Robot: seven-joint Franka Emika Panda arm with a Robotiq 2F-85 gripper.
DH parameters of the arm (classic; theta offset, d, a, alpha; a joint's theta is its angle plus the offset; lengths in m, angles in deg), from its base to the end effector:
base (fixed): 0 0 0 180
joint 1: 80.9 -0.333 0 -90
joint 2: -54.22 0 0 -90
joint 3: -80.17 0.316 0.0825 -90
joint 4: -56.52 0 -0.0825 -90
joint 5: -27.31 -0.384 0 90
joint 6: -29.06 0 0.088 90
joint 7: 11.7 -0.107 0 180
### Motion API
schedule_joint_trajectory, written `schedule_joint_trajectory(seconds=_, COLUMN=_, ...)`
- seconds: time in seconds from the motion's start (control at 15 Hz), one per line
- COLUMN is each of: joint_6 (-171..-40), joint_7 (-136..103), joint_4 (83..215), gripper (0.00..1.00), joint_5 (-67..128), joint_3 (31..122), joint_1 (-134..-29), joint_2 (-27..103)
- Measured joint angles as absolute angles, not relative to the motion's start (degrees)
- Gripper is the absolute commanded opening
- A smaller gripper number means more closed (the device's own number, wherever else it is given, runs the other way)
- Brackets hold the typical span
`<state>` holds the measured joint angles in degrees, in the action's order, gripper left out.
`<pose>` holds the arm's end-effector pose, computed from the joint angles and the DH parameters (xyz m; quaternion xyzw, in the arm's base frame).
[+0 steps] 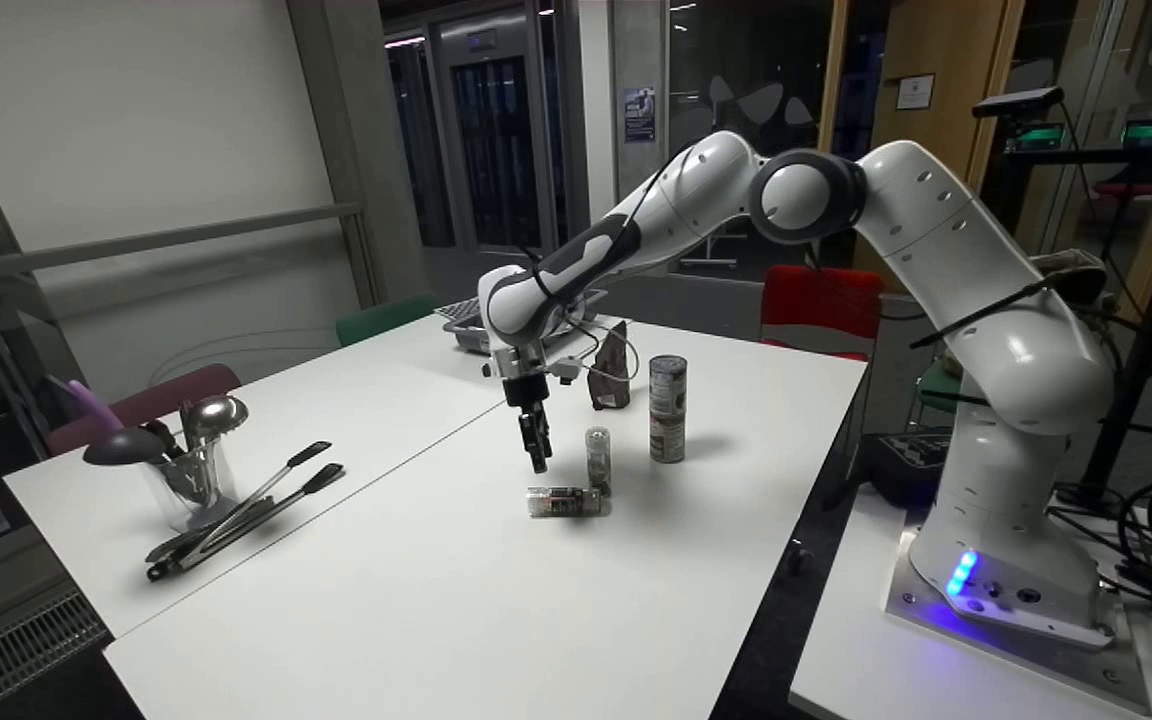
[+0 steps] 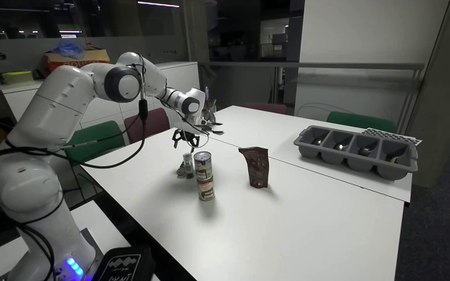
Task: Put the bottle upright
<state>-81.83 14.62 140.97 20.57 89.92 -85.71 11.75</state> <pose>0.6675 0.1632 0.2255 -0.9365 -0.3041 0.1225 0.1243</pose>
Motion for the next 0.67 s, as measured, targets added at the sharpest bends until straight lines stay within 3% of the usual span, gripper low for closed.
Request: schedule_joint_trajectory(seconds=0.67, joint_6=-81.77, joint_7=17.12, joint_4=134.41, gripper=1.0, joint_5=20.63, joint_3=90.96, joint_1=-85.42, joint_2=3.47)
